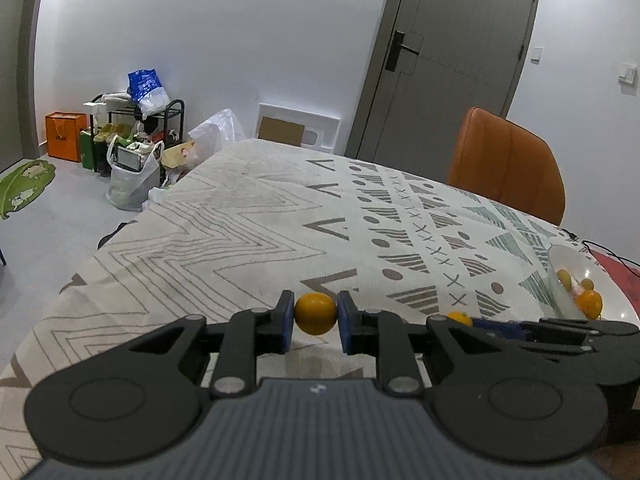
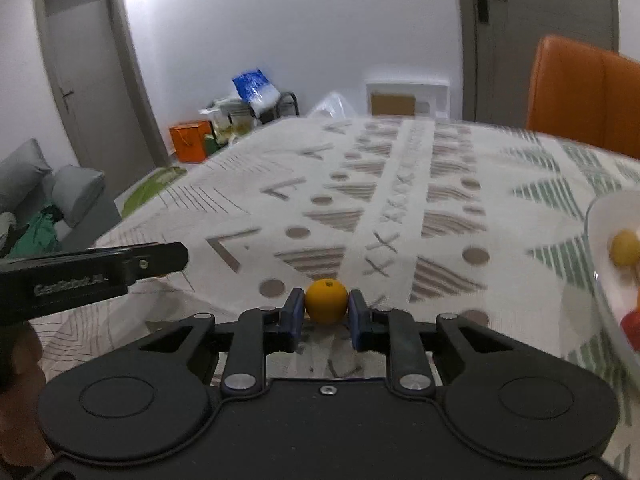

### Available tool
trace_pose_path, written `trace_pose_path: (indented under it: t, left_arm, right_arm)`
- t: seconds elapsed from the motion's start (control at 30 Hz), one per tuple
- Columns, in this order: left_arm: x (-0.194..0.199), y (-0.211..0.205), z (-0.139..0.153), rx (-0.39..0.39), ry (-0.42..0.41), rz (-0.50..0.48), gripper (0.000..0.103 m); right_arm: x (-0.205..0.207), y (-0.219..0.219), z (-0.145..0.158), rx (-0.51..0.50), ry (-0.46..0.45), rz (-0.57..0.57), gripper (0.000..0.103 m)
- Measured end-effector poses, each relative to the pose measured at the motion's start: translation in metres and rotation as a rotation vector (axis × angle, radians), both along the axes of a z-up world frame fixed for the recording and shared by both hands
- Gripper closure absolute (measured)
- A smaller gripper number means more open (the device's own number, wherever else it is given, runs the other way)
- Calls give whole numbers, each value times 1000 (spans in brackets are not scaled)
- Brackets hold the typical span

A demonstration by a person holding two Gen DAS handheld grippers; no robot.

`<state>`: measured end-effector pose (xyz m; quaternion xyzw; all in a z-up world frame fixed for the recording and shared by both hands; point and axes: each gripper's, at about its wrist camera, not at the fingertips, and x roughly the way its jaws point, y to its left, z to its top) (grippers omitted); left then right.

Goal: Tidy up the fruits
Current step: 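Grasp a small mandarin with the left tool while the right tool grasps another, then carry both mandarins over the white bowl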

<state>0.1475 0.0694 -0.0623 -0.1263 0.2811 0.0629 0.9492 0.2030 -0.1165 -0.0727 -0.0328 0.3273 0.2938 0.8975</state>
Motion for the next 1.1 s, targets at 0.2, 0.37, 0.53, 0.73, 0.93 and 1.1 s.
trace_pose_path:
  t: [0.2, 0.37, 0.53, 0.73, 0.93, 1.1]
  left_arm:
    - [2, -10, 4, 16, 3, -12, 82]
    - [3, -23, 8, 33, 2, -30, 82]
    - [6, -39, 13, 45, -4, -52, 82]
    - [8, -60, 20, 53, -20, -101, 82]
    - [12, -82, 25, 69, -33, -133, 82]
    - [16, -100, 29, 85, -42, -162, 82]
  right_arm:
    - [-7, -10, 3, 20, -8, -1, 82]
    - [-12, -25, 12, 33, -30, -22, 82]
    - [-13, -44, 18, 54, -43, -53, 82]
    - [-17, -65, 25, 79, -63, -83, 82]
    - [-19, -87, 29, 100, -80, -117, 82]
    - [-20, -106, 33, 119, -93, -154, 82]
